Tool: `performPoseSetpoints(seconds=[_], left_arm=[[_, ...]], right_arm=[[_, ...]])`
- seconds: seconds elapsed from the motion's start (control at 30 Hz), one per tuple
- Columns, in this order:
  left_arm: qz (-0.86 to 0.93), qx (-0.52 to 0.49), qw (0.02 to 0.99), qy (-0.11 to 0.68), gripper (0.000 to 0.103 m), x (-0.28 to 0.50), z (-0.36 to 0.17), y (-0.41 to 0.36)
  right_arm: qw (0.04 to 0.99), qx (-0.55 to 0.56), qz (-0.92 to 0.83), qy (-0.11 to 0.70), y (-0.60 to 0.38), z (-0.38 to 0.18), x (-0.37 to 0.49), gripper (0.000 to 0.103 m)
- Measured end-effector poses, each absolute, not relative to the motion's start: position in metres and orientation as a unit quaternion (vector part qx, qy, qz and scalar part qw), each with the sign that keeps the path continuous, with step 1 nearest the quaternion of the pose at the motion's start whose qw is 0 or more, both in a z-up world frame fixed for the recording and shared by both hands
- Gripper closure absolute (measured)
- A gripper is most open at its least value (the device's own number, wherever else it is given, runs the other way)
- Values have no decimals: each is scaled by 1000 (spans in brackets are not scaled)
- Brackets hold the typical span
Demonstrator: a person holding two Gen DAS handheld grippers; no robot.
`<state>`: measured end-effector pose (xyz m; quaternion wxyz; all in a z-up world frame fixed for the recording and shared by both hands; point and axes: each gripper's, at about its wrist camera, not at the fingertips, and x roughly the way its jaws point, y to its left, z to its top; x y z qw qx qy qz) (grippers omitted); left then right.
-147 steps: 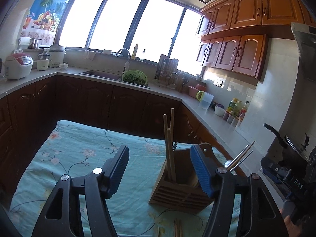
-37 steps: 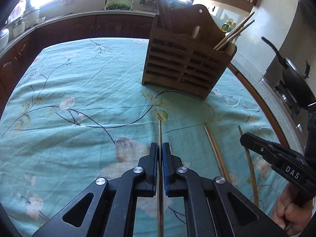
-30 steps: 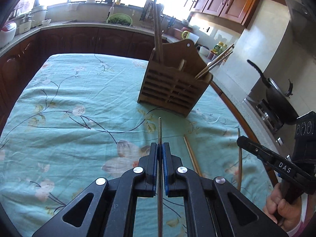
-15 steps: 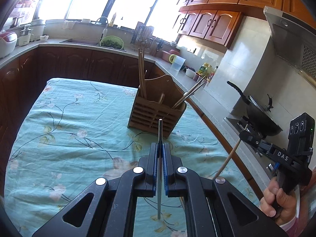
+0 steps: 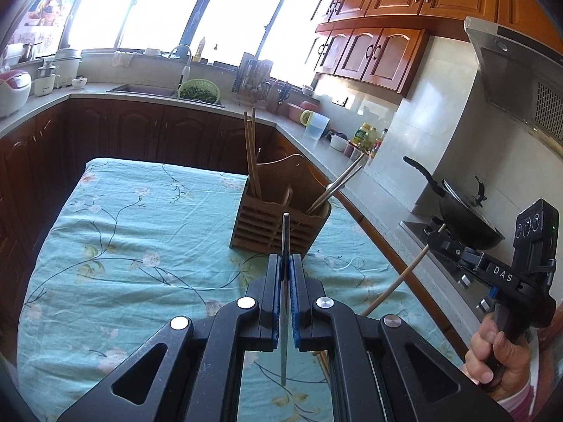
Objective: Organize utensils
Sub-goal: 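Carry the steel chopstick with the left tool while the right carries wooden ones into the holder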
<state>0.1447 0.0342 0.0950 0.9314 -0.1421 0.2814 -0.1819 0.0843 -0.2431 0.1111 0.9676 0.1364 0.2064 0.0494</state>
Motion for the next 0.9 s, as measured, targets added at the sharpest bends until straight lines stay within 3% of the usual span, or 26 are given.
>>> performPoseSetpoints(seconds=[0.9], left_arm=[[-169, -126, 956, 202, 100, 212, 130, 29]], right_arm=[[979, 134, 31, 150, -262, 155, 131, 98]])
